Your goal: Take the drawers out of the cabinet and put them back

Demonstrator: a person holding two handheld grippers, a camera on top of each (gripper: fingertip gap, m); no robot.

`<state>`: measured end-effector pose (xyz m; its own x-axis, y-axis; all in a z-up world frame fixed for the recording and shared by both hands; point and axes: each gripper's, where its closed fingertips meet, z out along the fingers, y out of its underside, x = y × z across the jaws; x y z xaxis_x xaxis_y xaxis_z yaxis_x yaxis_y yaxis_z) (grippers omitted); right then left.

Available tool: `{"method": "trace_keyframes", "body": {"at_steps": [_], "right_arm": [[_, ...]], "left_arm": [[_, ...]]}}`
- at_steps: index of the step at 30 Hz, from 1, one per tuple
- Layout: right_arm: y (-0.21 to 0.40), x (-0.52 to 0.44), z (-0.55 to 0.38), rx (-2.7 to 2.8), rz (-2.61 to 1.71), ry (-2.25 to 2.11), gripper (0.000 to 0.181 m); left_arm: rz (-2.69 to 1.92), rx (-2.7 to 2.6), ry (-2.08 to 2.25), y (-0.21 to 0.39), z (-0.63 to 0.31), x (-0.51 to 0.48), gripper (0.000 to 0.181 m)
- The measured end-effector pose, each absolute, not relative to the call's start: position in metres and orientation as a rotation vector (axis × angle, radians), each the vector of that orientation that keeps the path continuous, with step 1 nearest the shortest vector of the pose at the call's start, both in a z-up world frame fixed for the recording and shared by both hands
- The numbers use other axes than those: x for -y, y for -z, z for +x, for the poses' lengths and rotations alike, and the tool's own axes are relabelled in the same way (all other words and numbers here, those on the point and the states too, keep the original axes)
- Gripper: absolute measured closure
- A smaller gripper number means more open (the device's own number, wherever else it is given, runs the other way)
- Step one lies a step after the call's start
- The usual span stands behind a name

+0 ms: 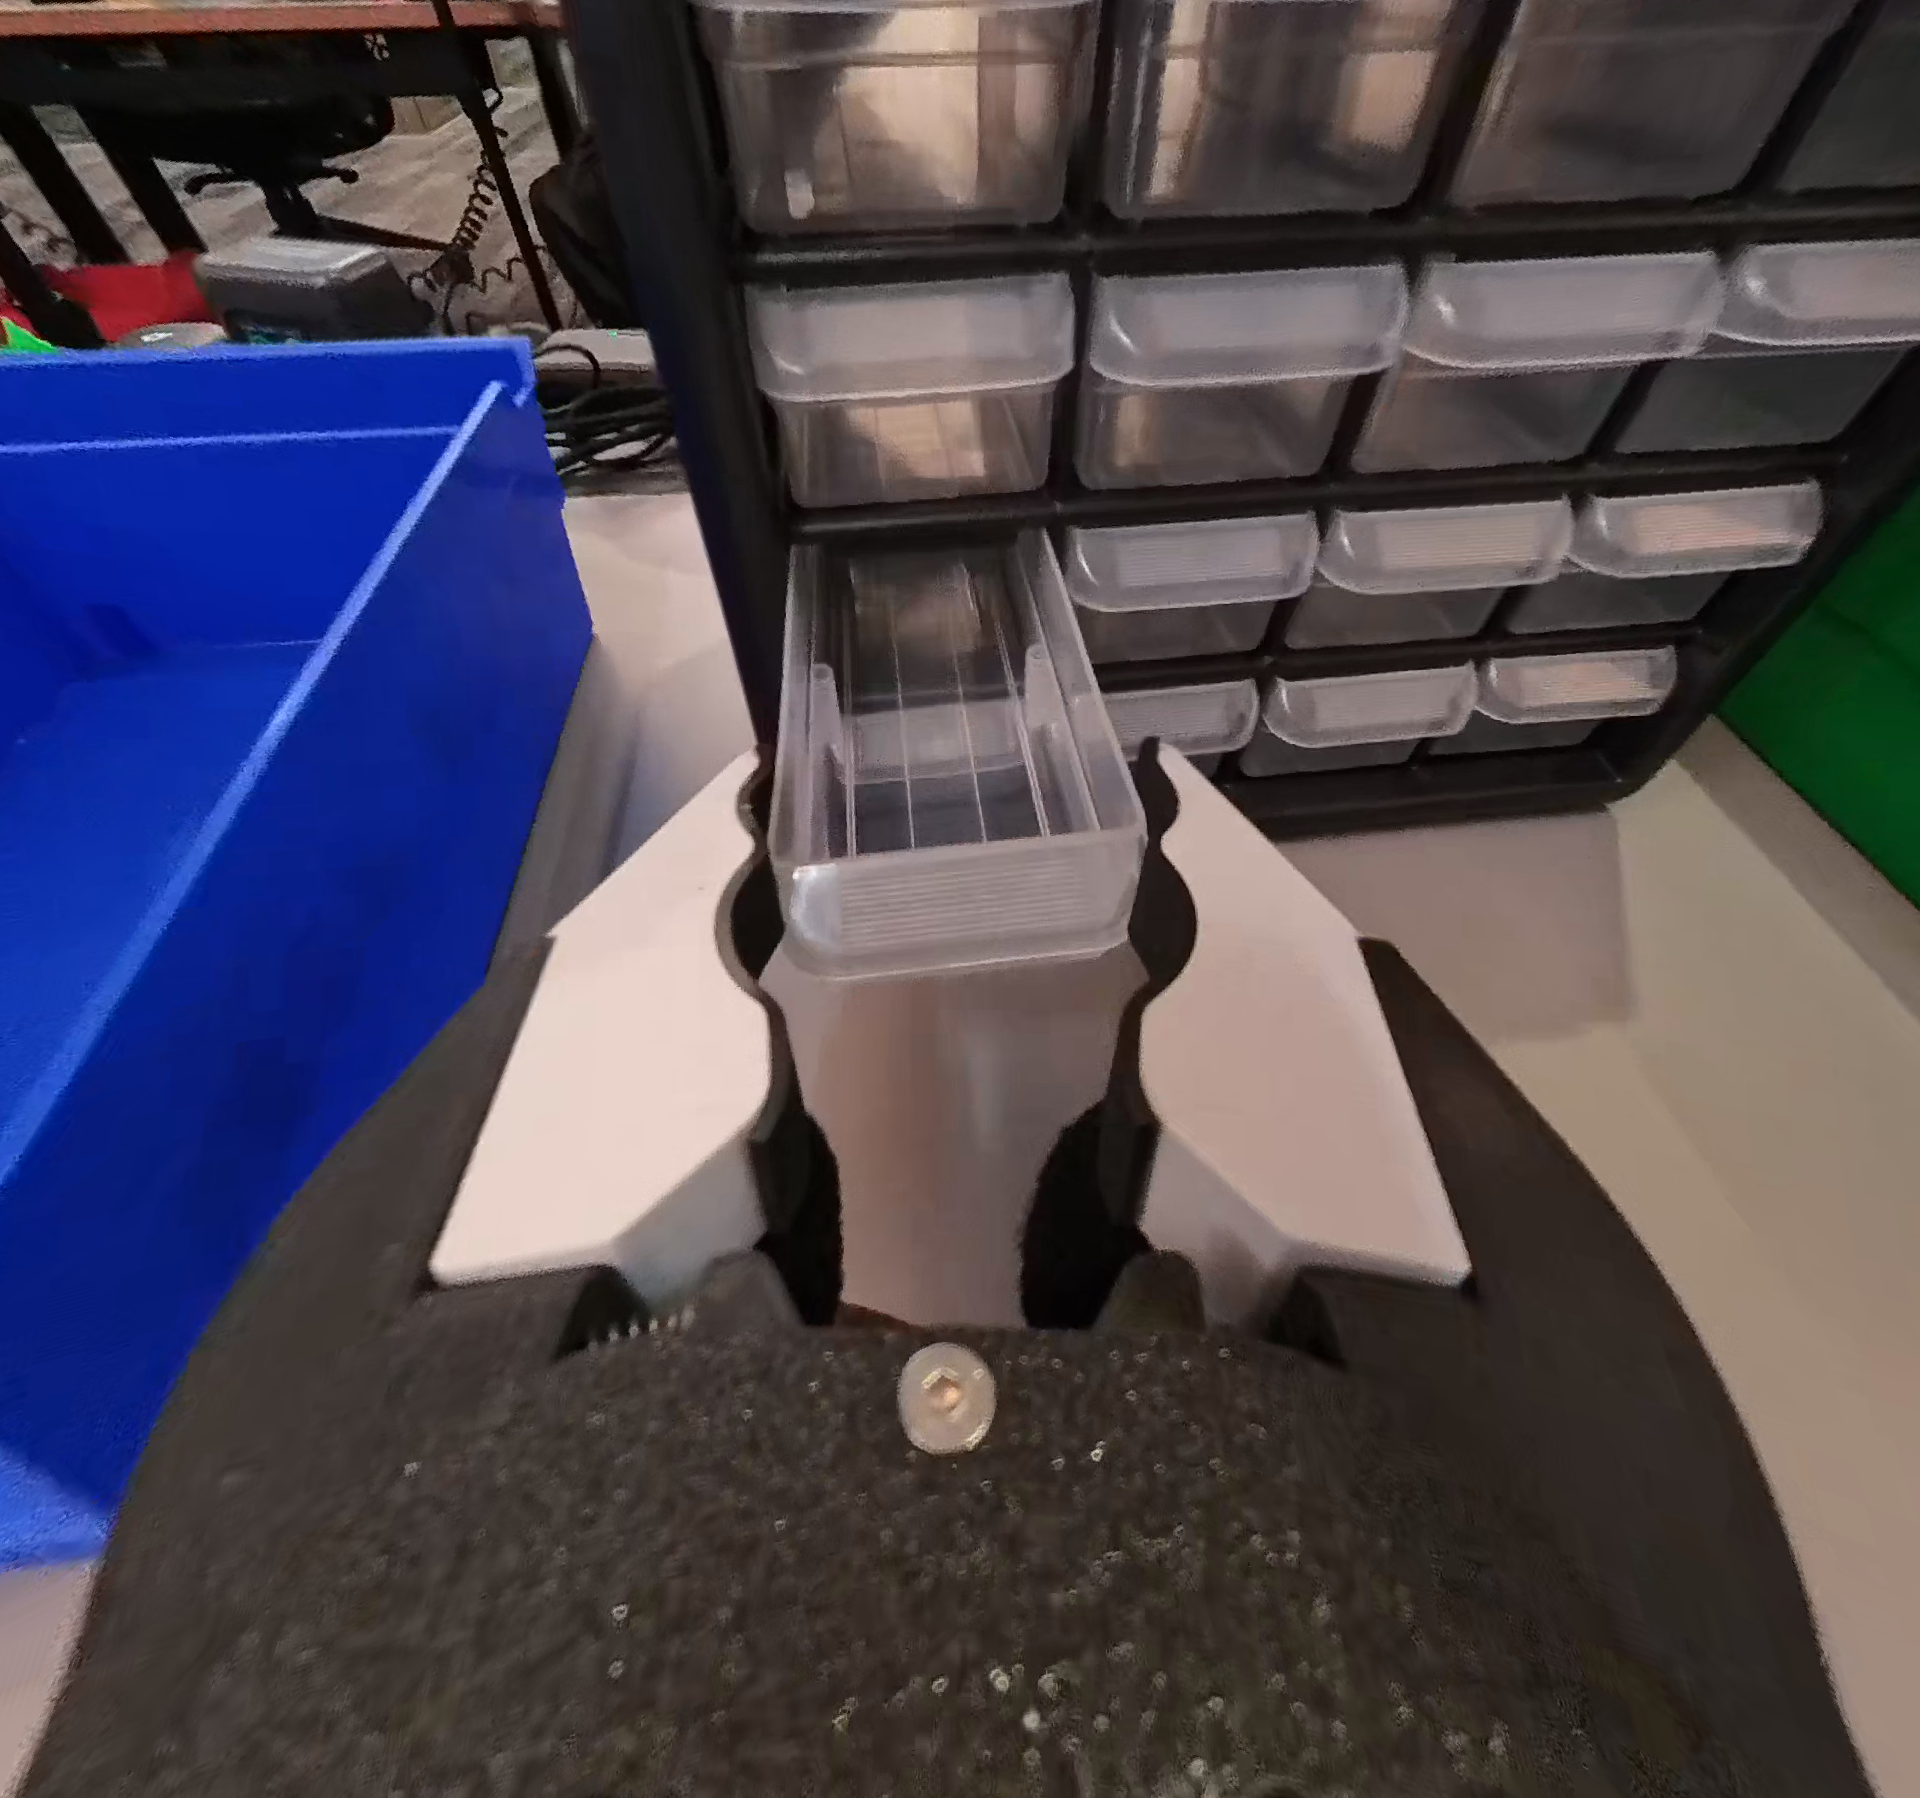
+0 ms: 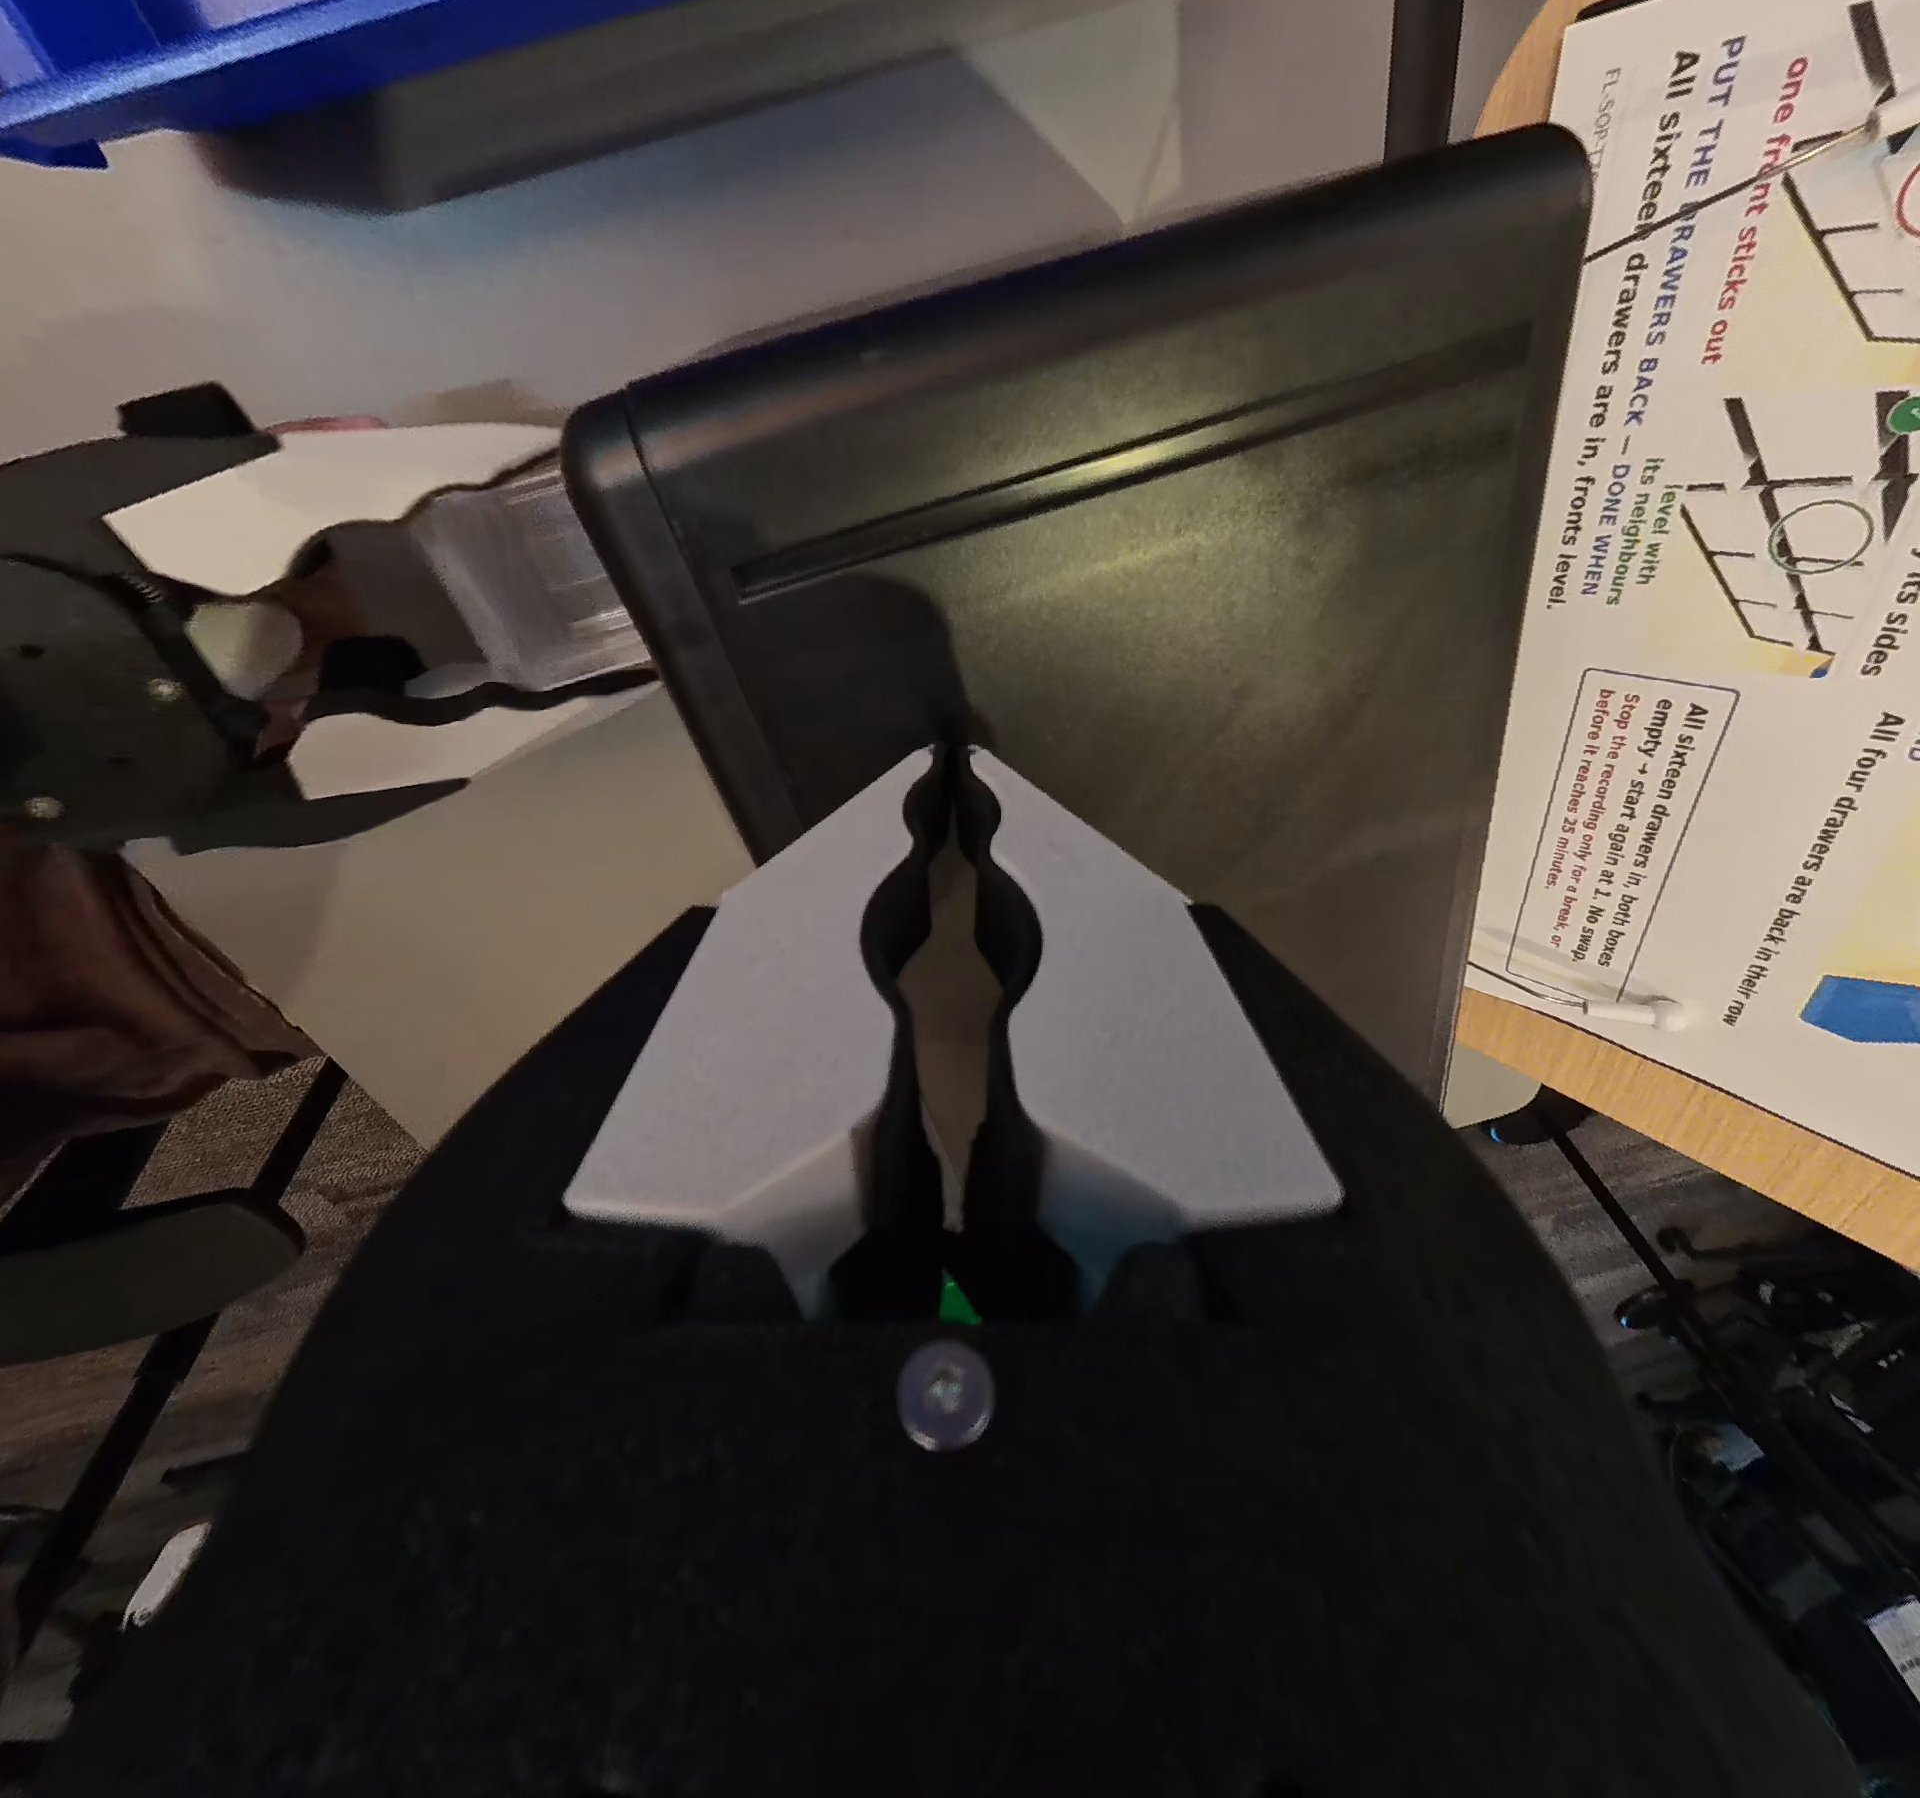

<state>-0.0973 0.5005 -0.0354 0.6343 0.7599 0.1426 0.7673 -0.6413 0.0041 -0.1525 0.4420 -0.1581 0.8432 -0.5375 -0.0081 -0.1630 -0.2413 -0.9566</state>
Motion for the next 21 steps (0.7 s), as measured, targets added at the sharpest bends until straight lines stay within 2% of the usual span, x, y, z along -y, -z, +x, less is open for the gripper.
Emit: {"method": "trace_keyframes", "body": {"at_steps": [8, 15, 17, 20, 21], "right_arm": [[0.036, -0.502, -0.097, 1.287, -2.803, 0.182, 0.181], [0.035, -0.502, -0.097, 1.286, -2.823, 0.173, 0.181], [0.036, -0.502, -0.097, 1.281, -2.828, 0.17, 0.181], [0.036, -0.502, -0.097, 1.275, -2.83, 0.167, 0.181], [0.036, -0.502, -0.097, 1.273, -2.83, 0.165, 0.181]], "left_arm": [[-1.841, -0.505, 0.348, 0.163, -0.137, -0.473, 0.115], [-1.841, -0.453, 0.437, 0.168, -0.149, -0.452, 0.11], [-1.835, -0.443, 0.475, 0.169, -0.154, -0.44, 0.118], [-1.77, -0.467, 0.497, 0.162, -0.153, -0.426, 0.145], [-1.759, -0.478, 0.478, 0.161, -0.152, -0.426, 0.149]]}}
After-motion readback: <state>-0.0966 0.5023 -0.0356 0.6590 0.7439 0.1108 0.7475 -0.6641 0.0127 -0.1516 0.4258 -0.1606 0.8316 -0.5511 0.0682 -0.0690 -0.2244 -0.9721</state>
